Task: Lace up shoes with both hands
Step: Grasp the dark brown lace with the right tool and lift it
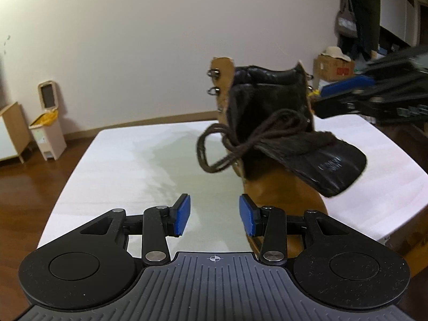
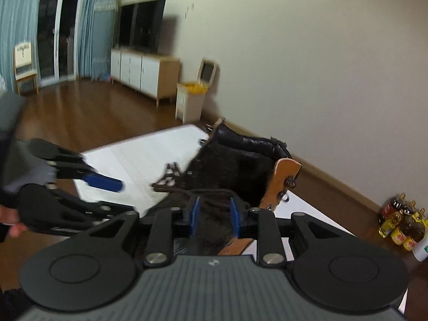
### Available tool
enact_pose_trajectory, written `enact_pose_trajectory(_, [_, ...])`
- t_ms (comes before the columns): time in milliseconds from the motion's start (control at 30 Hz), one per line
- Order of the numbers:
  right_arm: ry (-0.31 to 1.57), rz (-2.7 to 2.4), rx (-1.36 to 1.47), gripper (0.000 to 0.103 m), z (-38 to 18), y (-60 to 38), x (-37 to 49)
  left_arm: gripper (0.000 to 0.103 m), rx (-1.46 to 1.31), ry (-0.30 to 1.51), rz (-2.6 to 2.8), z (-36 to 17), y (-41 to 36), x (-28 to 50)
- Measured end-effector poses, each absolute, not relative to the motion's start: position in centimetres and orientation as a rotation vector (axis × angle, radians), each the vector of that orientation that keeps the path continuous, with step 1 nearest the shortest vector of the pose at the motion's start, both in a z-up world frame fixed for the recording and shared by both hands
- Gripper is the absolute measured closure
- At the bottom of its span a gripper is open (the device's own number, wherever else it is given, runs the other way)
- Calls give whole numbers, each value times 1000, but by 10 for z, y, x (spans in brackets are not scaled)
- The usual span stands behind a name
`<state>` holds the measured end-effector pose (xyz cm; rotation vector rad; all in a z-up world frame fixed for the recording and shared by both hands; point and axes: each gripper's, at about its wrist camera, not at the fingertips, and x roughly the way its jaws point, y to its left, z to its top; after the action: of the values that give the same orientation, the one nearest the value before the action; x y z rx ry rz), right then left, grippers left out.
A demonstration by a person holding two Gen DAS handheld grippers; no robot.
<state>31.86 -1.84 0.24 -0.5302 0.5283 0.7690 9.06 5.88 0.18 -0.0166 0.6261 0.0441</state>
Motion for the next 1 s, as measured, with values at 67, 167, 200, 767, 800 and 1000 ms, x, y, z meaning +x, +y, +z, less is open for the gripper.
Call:
enact_pose_trajectory(67, [541,773,-619,76,2,-3,330,60,-24,626,37,1,62,93])
enact_pose_trajectory(167, [608,806,-770,72,-6,19,343,60,-42,625,21,-1,68,99])
enact_pose_trajectory(200, [641,817,-822,71,-10,26,348,60,-47,623,16,-2,70,100])
enact_pose_trajectory(767, [602,772,-875,100,-3,18,323,60,-34,614,-101,-9,68,94])
enact_pose_trajectory(800, [543,737,-839,100,7,6,314,60,-19,612,-114,-8,64,93])
enact_pose_trajectory(1000, [225,420,-652,100,67,-85,269,60,32,596,-167,-2,41,94])
